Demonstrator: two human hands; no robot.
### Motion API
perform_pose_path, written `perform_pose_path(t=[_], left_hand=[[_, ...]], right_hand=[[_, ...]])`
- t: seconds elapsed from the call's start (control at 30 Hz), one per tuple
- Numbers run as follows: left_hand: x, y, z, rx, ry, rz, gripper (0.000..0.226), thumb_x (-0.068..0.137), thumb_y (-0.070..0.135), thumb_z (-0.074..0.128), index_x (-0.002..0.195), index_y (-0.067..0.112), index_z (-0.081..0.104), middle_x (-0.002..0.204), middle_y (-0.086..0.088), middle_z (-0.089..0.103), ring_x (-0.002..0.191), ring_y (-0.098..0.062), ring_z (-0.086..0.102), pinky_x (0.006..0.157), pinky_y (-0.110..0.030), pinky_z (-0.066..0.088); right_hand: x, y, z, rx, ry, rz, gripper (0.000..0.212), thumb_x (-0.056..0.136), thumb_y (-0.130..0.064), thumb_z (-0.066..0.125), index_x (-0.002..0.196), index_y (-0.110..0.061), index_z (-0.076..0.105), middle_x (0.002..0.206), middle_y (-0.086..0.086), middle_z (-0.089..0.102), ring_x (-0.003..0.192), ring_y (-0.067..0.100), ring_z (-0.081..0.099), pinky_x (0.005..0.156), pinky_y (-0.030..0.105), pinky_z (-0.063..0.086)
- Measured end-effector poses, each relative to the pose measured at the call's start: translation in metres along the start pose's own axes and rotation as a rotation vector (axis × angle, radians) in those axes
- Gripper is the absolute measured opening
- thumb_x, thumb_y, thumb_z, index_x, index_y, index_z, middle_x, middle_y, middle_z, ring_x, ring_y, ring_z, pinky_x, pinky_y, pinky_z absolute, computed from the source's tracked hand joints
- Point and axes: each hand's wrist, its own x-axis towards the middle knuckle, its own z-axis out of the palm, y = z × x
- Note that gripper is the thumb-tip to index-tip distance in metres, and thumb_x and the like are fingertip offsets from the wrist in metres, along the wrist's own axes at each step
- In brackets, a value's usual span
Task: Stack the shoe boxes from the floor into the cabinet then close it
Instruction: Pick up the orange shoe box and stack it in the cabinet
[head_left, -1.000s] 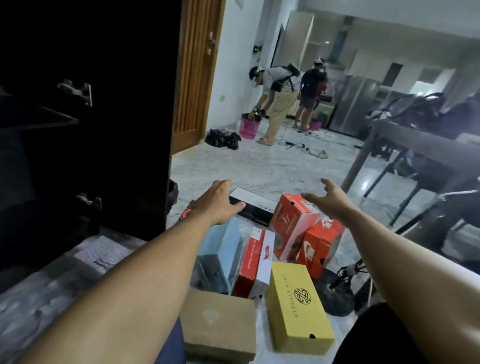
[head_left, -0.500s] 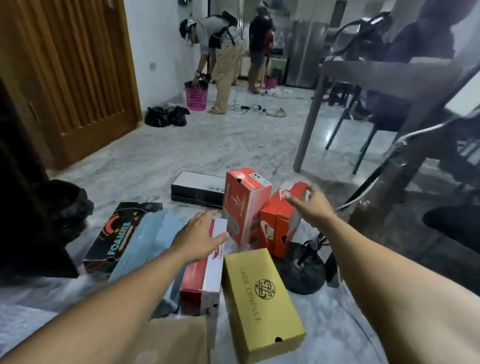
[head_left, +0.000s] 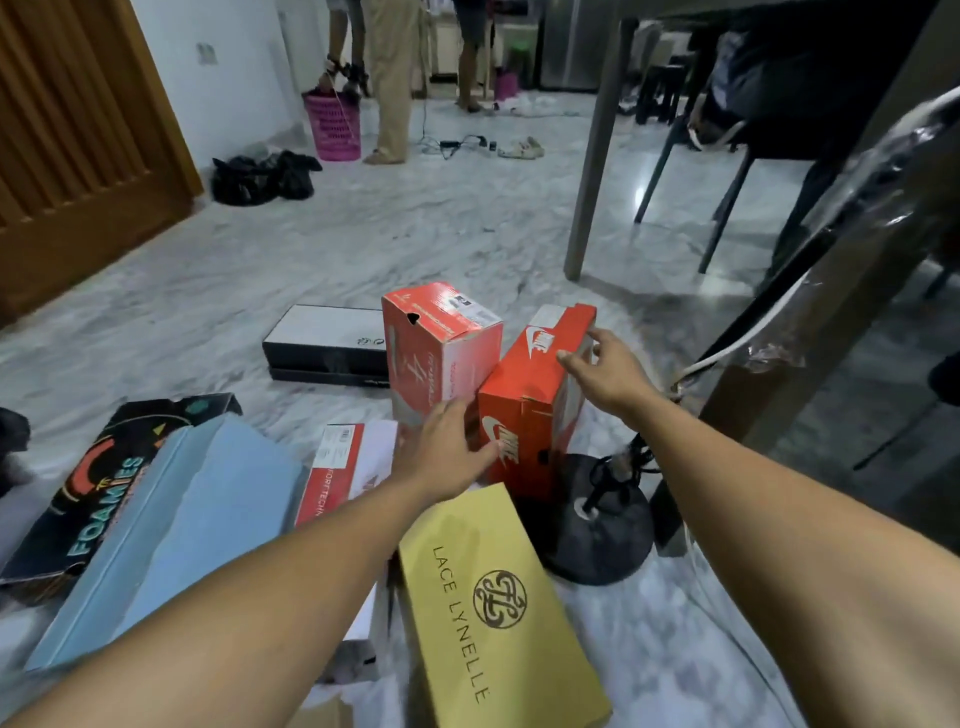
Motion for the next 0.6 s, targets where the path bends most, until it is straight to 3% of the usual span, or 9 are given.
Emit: perform_pose_path(t=[0.17, 0.3, 0.47, 0.6], left_hand=[[0.037, 0.009, 0.044, -0.031, 0.074, -0.047, 0.106, 0.072, 0.062, 0.073, 0.155, 0.026, 0.017, 0.153, -0.003, 0.032, 0.139, -0.027, 0.036, 0.109, -0.051, 0.039], [0.059, 0.02, 0.071, -0.034, 0.166, -0.115, 0.124, 0.057, 0.077, 0.07, 0.155, 0.024, 0.015, 0.159, -0.007, 0.022, 0.147, -0.03, 0.024, 0.118, -0.05, 0.027], [0.07, 0.031, 0.092, -0.031, 0.24, -0.209, 0.124, 0.057, 0.076, 0.075, 0.155, 0.025, 0.017, 0.161, -0.005, 0.016, 0.144, -0.028, 0.03, 0.112, -0.043, 0.031], [0.076, 0.031, 0.098, -0.077, 0.306, -0.214, 0.109, 0.059, 0.067, 0.08, 0.147, 0.024, 0.034, 0.15, -0.003, 0.029, 0.133, -0.028, 0.04, 0.103, -0.04, 0.038]], right_hand=[[0.021, 0.029, 0.019, 0.25, 0.055, 0.145, 0.046, 0.102, -0.039, 0.049, 0.137, -0.01, 0.049, 0.13, 0.008, 0.056, 0.109, 0.025, 0.056, 0.101, 0.053, 0.047], [0.033, 0.047, 0.035, 0.272, 0.034, 0.172, 0.039, 0.105, -0.034, 0.041, 0.13, -0.008, 0.055, 0.12, 0.009, 0.06, 0.111, 0.03, 0.059, 0.1, 0.054, 0.049], [0.041, 0.052, 0.049, 0.305, -0.002, 0.196, 0.031, 0.106, -0.028, 0.036, 0.119, -0.014, 0.061, 0.116, 0.008, 0.064, 0.108, 0.027, 0.061, 0.1, 0.048, 0.05], [0.047, 0.053, 0.057, 0.34, -0.018, 0.181, 0.032, 0.107, -0.024, 0.037, 0.126, -0.015, 0.061, 0.117, 0.005, 0.064, 0.109, 0.025, 0.061, 0.092, 0.037, 0.048]])
